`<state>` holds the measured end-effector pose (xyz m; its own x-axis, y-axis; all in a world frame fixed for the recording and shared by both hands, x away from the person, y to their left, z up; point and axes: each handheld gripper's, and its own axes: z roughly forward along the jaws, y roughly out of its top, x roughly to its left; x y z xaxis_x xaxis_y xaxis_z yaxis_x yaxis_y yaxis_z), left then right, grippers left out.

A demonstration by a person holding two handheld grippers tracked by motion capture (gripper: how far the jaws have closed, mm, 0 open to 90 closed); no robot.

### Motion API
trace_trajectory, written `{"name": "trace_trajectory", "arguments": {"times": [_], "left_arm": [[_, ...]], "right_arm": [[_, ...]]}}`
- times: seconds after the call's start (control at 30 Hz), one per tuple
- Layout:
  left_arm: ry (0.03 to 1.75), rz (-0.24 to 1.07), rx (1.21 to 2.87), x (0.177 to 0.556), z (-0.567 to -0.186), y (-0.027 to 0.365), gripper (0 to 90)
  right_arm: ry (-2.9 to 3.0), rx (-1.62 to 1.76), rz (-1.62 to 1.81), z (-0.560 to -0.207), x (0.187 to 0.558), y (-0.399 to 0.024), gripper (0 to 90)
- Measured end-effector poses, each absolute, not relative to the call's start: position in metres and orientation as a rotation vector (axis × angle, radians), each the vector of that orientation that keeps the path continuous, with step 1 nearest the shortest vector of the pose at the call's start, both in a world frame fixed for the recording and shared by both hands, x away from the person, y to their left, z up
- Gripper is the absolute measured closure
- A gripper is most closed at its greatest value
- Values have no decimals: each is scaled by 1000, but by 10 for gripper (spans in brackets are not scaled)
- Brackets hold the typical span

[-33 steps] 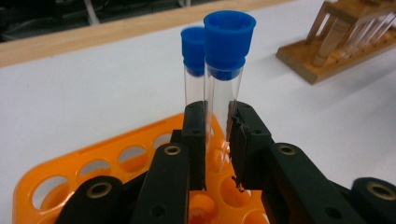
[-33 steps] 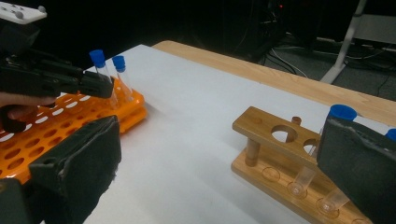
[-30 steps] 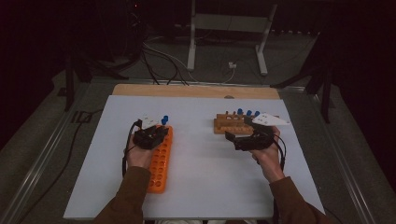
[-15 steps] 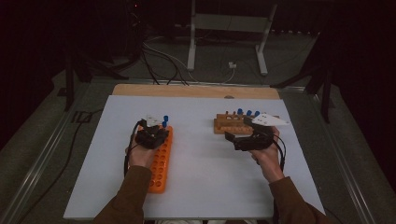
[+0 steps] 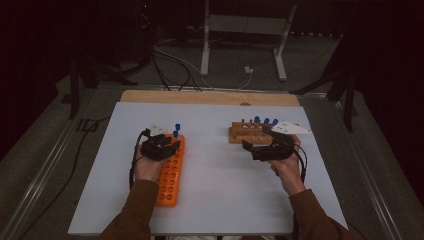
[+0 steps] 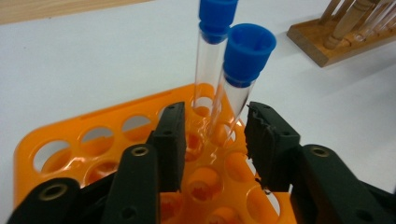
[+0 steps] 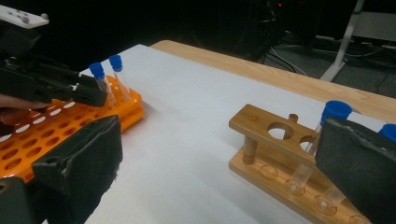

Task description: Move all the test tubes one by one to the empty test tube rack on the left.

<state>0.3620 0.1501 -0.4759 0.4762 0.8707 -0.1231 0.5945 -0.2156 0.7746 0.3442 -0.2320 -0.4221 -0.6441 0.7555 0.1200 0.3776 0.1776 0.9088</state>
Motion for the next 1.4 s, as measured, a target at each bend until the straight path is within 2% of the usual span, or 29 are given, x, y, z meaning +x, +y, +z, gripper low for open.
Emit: {"name": "trace_trajectory", "arguments": {"times": [0.17, 0.27, 0.6, 0.73, 0.93, 1.4], "left_arm": [[1211, 435, 1826, 352, -473, 160, 536], [1194, 435, 1781, 346, -470, 164, 482], [1138, 500, 1695, 328, -457, 155, 201], [1128, 494, 1683, 326, -454, 152, 159], [1111, 472, 1684, 325, -452, 152, 9], [1103, 476, 1661, 321, -448, 154, 7]], "right_arm": [[2101, 1083, 1454, -422, 345, -233, 9], [2101, 1083, 1452, -422, 345, -234, 9], [2098, 1103, 1424, -423, 347, -237, 9], [2095, 1109, 1403, -423, 348, -239, 9], [2100, 1113, 1358, -421, 352, -249, 0], [2013, 1235, 1307, -419, 376, -285, 1]]}}
